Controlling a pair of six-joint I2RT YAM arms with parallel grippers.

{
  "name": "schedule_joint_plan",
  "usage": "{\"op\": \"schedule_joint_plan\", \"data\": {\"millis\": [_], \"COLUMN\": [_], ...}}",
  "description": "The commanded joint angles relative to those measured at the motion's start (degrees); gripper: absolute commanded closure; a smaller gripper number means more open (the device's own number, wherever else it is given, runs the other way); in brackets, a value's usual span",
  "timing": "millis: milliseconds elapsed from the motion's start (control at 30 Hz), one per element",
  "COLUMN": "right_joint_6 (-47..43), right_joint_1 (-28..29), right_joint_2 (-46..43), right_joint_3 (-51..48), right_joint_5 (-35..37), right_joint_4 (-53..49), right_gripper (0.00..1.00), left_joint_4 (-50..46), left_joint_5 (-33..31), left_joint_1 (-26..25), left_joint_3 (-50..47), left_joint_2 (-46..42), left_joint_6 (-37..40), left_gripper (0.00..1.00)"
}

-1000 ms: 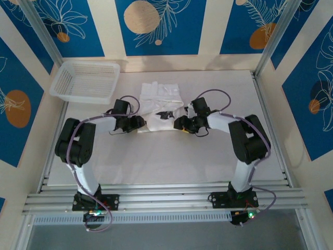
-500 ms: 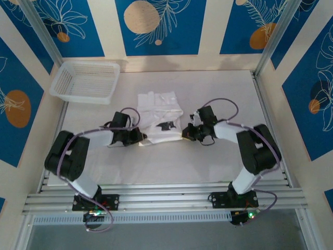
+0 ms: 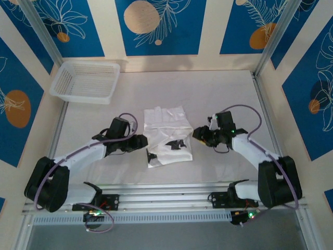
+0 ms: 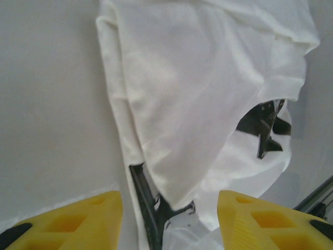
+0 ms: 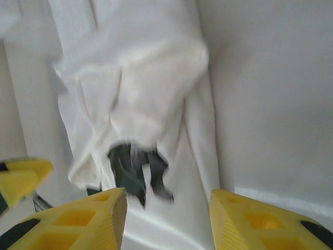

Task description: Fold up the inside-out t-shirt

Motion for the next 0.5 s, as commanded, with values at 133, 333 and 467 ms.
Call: {"op": "schedule_joint_plan", "data": {"millis": [133, 333, 467], "right_joint_6": [3.37, 6.09, 5.12], "right_joint_1": [1.58, 2.78, 3.12], "right_joint_2": [16.97, 20.15, 17.15], "right_joint_3": [7.41, 8.46, 8.63], "right_joint_5": [-6.79, -6.68, -4.87], "right_joint_4": [7.54, 11.01, 8.57], "right_gripper": [0.57, 0.87, 1.00], "left_joint_4": [2.67, 3.50, 4.59], "left_joint_5": [1.78, 1.86, 3.55], "left_joint_1": [-1.29, -3.22, -4.18], "left_joint_3": [1.30, 1.21, 1.67], "left_joint_2": [5.30, 6.51, 7.34], "left_joint_6": [-1.80, -2.45, -2.76], "left_gripper": [0.49, 0.49, 0.55]}}
